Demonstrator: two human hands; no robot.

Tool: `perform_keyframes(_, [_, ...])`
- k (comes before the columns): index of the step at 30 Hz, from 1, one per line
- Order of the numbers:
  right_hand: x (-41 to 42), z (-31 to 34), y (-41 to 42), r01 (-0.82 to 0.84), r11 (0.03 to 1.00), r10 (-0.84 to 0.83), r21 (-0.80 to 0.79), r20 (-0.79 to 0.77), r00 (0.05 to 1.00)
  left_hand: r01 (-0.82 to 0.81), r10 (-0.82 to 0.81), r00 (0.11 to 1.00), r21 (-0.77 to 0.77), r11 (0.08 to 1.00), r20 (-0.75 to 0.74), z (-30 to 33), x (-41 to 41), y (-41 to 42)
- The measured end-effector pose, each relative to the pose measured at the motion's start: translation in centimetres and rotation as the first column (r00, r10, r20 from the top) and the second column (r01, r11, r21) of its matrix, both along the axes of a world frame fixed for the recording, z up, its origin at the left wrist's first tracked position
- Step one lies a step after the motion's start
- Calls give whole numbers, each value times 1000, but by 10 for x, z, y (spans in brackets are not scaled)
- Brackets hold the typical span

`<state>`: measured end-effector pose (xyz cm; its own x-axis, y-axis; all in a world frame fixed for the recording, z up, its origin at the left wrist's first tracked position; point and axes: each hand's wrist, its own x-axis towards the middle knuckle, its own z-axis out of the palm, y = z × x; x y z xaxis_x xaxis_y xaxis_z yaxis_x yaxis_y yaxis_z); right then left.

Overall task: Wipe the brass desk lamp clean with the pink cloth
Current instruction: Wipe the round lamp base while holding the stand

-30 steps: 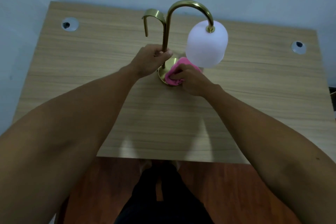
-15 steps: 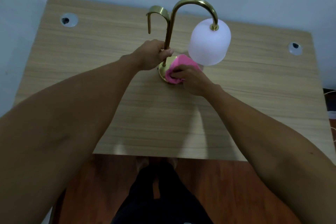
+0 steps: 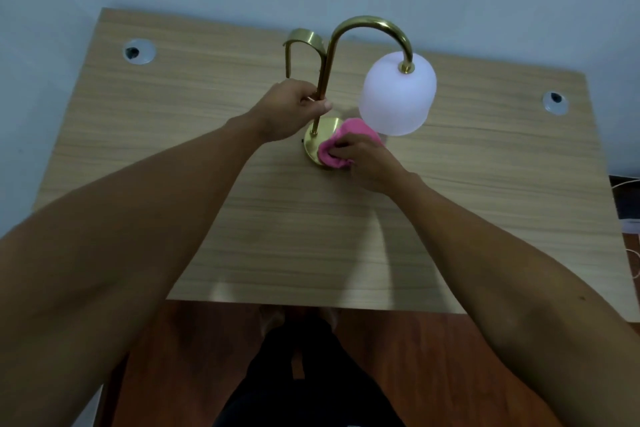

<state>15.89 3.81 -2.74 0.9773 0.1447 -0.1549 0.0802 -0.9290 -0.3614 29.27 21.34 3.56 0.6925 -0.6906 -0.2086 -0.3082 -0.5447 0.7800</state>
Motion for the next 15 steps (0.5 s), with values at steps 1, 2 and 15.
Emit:
perform_keyframes(1, [4, 2, 7, -33, 999, 34, -14, 37, 999, -10, 10, 1000, -23, 1000, -11, 3, 0, 1])
perform_keyframes(2, [6, 2, 14, -59, 998, 61, -28, 74, 995, -17, 16, 999, -44, 999, -29, 6, 1, 2])
perform_keyframes(15, [7, -7, -6, 384, 856, -429, 346, 62, 901, 73, -73, 997, -44, 996, 7, 17, 9, -10])
